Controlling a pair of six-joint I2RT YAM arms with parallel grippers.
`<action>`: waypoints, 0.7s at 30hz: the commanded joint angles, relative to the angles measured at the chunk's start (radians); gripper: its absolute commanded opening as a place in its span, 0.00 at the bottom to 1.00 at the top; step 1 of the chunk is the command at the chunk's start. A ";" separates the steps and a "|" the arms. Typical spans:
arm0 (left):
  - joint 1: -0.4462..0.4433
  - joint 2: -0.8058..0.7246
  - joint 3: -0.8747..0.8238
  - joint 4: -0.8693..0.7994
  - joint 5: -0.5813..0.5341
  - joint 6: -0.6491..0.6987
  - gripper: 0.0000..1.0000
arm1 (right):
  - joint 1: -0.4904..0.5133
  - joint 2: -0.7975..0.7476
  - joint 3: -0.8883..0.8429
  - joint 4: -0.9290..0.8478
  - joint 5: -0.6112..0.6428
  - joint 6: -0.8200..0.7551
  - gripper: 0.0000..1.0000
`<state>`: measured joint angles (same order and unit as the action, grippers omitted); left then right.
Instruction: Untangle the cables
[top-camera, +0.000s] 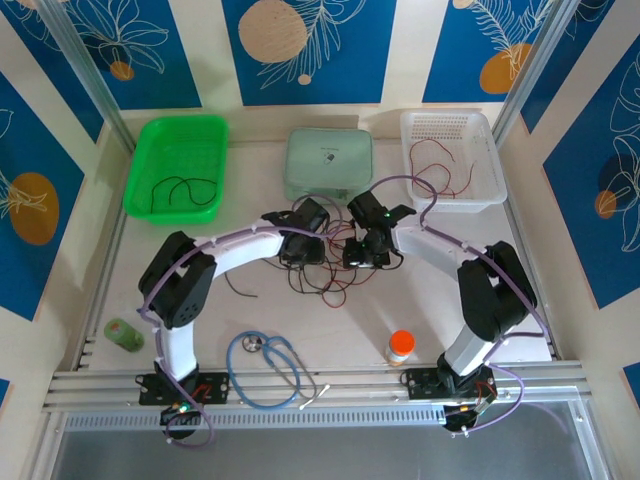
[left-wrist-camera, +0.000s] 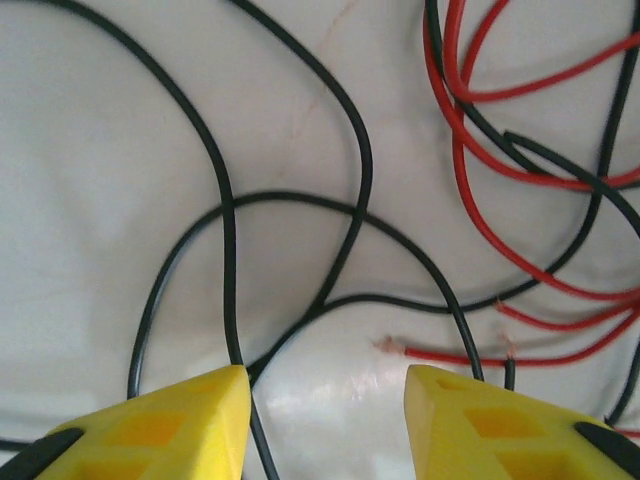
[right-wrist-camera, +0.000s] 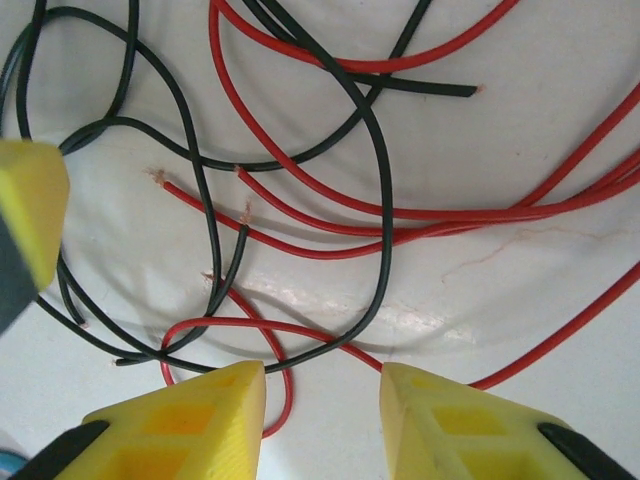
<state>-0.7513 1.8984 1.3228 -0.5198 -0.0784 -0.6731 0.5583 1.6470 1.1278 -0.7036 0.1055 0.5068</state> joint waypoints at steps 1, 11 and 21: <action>-0.003 0.056 0.041 -0.062 -0.072 0.033 0.43 | -0.006 -0.039 -0.022 0.003 -0.007 0.016 0.36; -0.004 0.119 0.084 -0.102 -0.123 0.061 0.36 | -0.014 -0.078 -0.051 0.005 -0.009 0.027 0.33; -0.006 0.087 0.090 -0.137 -0.169 0.063 0.32 | -0.014 -0.089 -0.061 0.013 -0.021 0.030 0.32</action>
<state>-0.7513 1.9991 1.3888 -0.5987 -0.1993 -0.6197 0.5491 1.5894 1.0767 -0.6918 0.1047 0.5243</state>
